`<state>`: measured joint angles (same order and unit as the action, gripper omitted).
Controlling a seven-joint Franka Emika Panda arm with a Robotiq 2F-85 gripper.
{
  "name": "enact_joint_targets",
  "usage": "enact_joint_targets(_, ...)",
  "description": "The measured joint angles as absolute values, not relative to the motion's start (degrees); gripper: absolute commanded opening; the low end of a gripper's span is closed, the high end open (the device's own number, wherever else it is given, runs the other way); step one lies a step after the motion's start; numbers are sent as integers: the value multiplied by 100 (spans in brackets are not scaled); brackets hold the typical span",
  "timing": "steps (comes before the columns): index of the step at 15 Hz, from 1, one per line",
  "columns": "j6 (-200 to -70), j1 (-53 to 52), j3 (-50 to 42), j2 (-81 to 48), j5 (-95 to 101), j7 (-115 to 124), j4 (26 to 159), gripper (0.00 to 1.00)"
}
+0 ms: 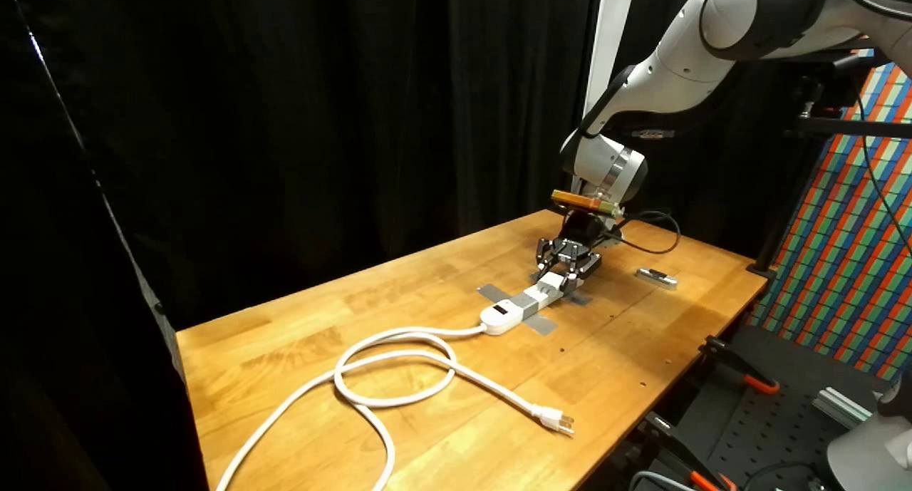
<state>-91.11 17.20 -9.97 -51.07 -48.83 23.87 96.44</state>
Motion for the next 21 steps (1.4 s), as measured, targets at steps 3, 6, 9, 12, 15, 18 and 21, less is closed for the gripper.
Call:
enact_joint_targets(3, -9154, 1720, -1011, -5086, -4885, 2386, 9633, 23)
enact_joint_targets(6, -9541, 1580, -1090, -4834, -4837, 2353, 9660, 23)
enact_joint_targets(9, -9980, 1239, -1169, -4340, -4546, 2367, 9833, 23)
enact_joint_targets(12, -10502, 819, -1221, -3862, -4003, 2628, 10196, 23)
enact_joint_targets(15, -11351, 398, -1249, -3553, -3396, 3137, 10715, 23)
enact_joint_targets(18, -12101, 102, -1221, -3394, -2985, 3572, 11156, 23)
enact_joint_targets(21, -12525, 3, -1109, -3208, -2910, 3768, 11476, 23)
